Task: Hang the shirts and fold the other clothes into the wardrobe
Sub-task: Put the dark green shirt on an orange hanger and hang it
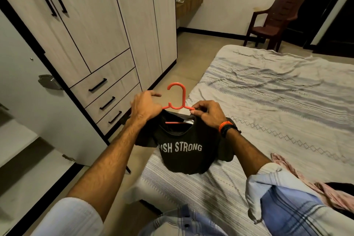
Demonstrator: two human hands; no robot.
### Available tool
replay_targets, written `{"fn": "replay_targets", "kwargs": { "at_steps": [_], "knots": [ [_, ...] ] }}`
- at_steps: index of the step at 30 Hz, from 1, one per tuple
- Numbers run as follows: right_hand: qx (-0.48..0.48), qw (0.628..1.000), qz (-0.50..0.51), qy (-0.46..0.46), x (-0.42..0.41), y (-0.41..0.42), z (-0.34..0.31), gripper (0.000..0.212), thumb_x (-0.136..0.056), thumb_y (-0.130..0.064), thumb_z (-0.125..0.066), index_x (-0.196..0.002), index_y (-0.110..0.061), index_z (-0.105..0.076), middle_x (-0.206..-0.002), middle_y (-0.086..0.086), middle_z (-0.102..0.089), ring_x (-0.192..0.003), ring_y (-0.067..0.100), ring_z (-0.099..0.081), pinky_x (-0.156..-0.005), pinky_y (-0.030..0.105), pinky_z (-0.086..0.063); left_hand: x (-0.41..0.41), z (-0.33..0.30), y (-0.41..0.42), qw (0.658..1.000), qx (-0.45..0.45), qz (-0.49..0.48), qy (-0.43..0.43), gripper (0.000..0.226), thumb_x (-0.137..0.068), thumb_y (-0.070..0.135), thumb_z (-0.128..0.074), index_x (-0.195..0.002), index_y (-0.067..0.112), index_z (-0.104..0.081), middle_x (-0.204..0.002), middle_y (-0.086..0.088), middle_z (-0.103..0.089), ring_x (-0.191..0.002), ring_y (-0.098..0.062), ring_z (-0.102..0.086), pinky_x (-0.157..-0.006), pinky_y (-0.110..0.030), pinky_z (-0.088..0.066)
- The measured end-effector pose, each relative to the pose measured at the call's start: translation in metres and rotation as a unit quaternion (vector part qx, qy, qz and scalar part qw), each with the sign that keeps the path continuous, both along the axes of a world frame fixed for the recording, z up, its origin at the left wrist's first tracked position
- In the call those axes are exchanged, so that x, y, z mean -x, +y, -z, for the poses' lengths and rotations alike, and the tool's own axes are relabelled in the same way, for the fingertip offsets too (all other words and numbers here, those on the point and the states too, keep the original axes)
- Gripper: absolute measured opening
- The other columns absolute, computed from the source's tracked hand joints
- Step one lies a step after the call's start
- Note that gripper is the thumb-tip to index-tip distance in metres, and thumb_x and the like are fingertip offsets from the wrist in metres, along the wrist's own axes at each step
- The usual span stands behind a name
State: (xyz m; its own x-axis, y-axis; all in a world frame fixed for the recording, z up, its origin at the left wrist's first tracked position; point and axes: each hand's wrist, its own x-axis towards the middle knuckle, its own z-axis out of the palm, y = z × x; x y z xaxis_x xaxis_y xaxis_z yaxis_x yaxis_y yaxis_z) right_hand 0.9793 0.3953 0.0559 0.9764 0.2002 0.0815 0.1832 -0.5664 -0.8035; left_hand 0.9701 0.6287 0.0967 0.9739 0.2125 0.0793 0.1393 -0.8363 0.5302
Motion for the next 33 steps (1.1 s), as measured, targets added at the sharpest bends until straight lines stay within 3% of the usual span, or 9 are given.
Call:
{"fn": "replay_targets", "kwargs": {
  "at_steps": [2, 5, 10, 16, 20, 24, 27, 33],
  "knots": [
    [0.002, 1.0, -0.006, -0.001, 0.002, -0.001, -0.001, 0.011, -0.086, -0.019, -0.075, -0.096, -0.017, -0.076, -0.084, -0.002, -0.072, -0.075, 0.003, -0.059, -0.065, 0.013, -0.041, -0.002, -0.003, -0.005, 0.989, 0.094, 0.092, 0.061, 0.046, -0.081, 0.008, -0.074, -0.123, 0.021, -0.064, -0.118, 0.002, -0.066, -0.106, -0.01, -0.06, -0.087, -0.023, -0.049],
    [-0.018, 1.0, -0.007, 0.001, 0.002, -0.004, -0.004, 0.015, -0.082, -0.018, -0.078, -0.096, -0.016, -0.076, -0.085, -0.003, -0.073, -0.08, 0.006, -0.063, -0.072, 0.016, -0.046, 0.001, -0.003, -0.013, 0.979, 0.038, 0.172, 0.1, 0.032, -0.083, 0.015, -0.075, -0.114, 0.018, -0.068, -0.105, 0.004, -0.068, -0.098, -0.006, -0.061, -0.089, -0.026, -0.051],
    [-0.077, 0.997, 0.012, 0.015, 0.0, -0.013, -0.007, 0.019, -0.076, -0.017, -0.083, -0.094, -0.013, -0.077, -0.089, -0.001, -0.075, -0.087, 0.013, -0.07, -0.088, 0.033, -0.056, 0.0, 0.006, -0.018, 0.987, 0.044, 0.146, 0.053, 0.013, -0.088, 0.021, -0.07, -0.1, 0.017, -0.071, -0.088, 0.004, -0.072, -0.086, -0.007, -0.068, -0.088, -0.033, -0.056],
    [-0.148, 0.988, 0.046, -0.026, -0.005, -0.004, -0.021, 0.016, -0.077, -0.015, -0.082, -0.089, -0.006, -0.076, -0.087, 0.005, -0.076, -0.084, 0.02, -0.073, -0.084, 0.04, -0.06, 0.001, -0.001, -0.028, 0.988, 0.02, 0.151, 0.036, 0.007, -0.087, 0.025, -0.071, -0.092, 0.02, -0.074, -0.079, 0.007, -0.071, -0.082, -0.008, -0.067, -0.08, -0.03, -0.056],
    [-0.075, 0.997, -0.019, -0.028, -0.006, -0.002, -0.034, 0.021, -0.083, -0.023, -0.078, -0.103, -0.015, -0.075, -0.097, -0.004, -0.076, -0.091, 0.009, -0.071, -0.089, 0.031, -0.057, -0.002, -0.006, -0.028, 0.99, 0.036, 0.134, 0.02, 0.01, -0.087, 0.025, -0.072, -0.095, 0.019, -0.074, -0.082, 0.006, -0.072, -0.082, -0.007, -0.068, -0.083, -0.034, -0.058],
    [0.019, 0.998, -0.063, 0.005, -0.008, -0.013, -0.039, 0.035, -0.085, -0.006, -0.07, -0.118, -0.017, -0.071, -0.114, -0.004, -0.072, -0.107, 0.009, -0.066, -0.1, 0.03, -0.051, -0.004, -0.014, -0.026, 0.992, 0.042, 0.118, 0.004, 0.013, -0.087, 0.025, -0.071, -0.096, 0.016, -0.072, -0.086, 0.005, -0.071, -0.083, -0.006, -0.067, -0.087, -0.035, -0.057],
    [0.091, 0.994, -0.064, -0.017, -0.009, -0.009, -0.048, 0.023, -0.087, -0.013, -0.071, -0.11, -0.016, -0.073, -0.101, -0.001, -0.073, -0.097, 0.013, -0.065, -0.093, 0.033, -0.053, -0.003, -0.023, -0.028, 0.992, 0.053, 0.116, 0.0, 0.009, -0.088, 0.024, -0.07, -0.094, 0.016, -0.071, -0.081, 0.007, -0.071, -0.081, -0.004, -0.067, -0.087, -0.035, -0.057],
    [0.057, 0.994, -0.034, -0.088, -0.012, -0.005, -0.078, 0.019, -0.09, -0.024, -0.07, -0.108, -0.019, -0.075, -0.094, -0.007, -0.071, -0.092, 0.009, -0.063, -0.087, 0.029, -0.048, -0.002, -0.059, -0.028, 0.988, 0.076, 0.126, -0.047, 0.014, -0.088, 0.023, -0.069, -0.098, 0.013, -0.07, -0.087, 0.003, -0.071, -0.08, -0.002, -0.064, -0.082, -0.027, -0.055]
  ]
}}
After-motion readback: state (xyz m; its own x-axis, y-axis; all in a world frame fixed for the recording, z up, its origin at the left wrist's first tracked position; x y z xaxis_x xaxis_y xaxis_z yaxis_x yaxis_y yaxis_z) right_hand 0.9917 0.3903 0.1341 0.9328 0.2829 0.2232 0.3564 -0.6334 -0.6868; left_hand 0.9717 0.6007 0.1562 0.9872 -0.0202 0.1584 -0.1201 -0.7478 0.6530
